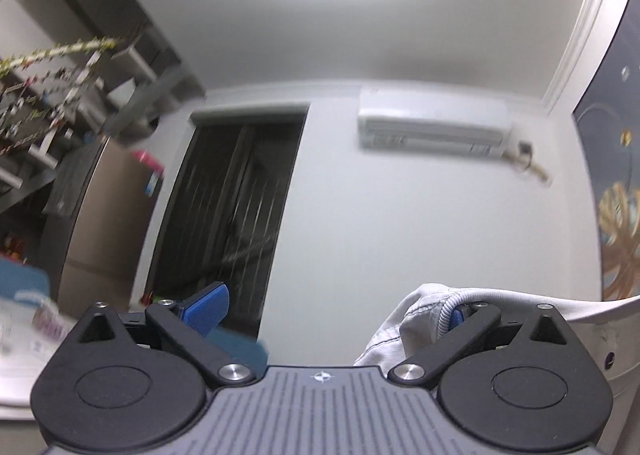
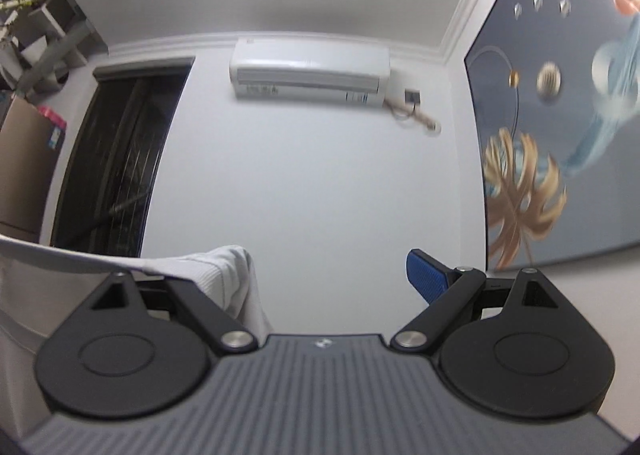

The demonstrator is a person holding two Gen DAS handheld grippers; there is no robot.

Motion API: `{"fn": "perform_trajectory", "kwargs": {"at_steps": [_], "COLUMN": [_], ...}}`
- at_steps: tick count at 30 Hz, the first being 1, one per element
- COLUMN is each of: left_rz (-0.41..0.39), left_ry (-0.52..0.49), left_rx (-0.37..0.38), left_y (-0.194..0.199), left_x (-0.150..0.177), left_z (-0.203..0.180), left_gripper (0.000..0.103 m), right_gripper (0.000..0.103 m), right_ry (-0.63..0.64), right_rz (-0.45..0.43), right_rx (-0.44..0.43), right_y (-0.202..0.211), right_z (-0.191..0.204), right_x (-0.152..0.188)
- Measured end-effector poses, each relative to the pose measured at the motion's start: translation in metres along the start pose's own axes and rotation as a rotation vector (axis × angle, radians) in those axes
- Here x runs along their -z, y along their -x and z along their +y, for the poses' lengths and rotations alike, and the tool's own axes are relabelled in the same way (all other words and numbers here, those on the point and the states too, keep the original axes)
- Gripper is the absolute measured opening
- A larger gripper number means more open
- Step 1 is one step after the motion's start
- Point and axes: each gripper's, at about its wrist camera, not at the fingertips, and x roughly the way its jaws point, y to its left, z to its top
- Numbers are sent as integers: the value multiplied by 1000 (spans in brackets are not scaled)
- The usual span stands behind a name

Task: Fold clothes
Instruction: 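Lift the T-shirt high with both grippers and shake it out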

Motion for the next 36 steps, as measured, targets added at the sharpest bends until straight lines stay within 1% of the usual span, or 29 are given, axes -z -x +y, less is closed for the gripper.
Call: {"fn": "perform_trajectory", "kwargs": {"at_steps": [2,3,4,5,7,8,10,12,15,18,19,21,22,26,29,31,33,36], "left_rz": [-6,-5,-1,13,57,81,127,176,272,358,373,371,374,441,510,567,632,760], "left_ry": [-8,-11,-12,-8,6,16,26,23,25,13,-3,-66,-90,-62,-32,-33,-37,-37], "left_rx": [24,38,52,66,85,89,91,91,94,82,71,12,-18,-101,-145,-168,-182,-186], "left_y": [2,3,2,-4,-18,-27,-46,-66,-106,-151,-167,-204,-225,-320,-380,-411,-432,-453], "left_x": [-24,-34,-40,-40,-26,-12,25,66,134,211,236,280,302,397,483,543,603,687], "left_z": [-8,-11,-14,-14,-12,-10,-3,1,13,17,17,10,6,5,10,13,19,32], "left_gripper": [103,103,103,103,103,103,103,103,103,103,103,103,103,103,103,103,103,103], "right_gripper": [91,91,91,91,91,91,91,91,91,91,91,91,91,91,91,91,90,90], "right_ry": [-1,6,14,23,41,46,53,58,72,81,79,71,73,110,96,94,92,81], "right_rz": [-6,-6,-5,-5,10,28,74,132,235,338,372,421,431,457,495,542,595,712], "right_rx": [-3,1,5,9,17,15,9,3,-3,-12,-18,-35,-41,15,42,44,37,16], "right_y": [0,0,-1,-1,-4,-7,-14,-22,-45,-82,-97,-132,-152,-237,-293,-321,-344,-367], "right_z": [-8,-10,-12,-13,-14,-14,-11,-5,4,14,18,28,35,74,98,112,125,138], "right_x": [-18,-21,-23,-24,-12,-1,27,61,122,183,203,243,262,347,423,480,538,615]}}
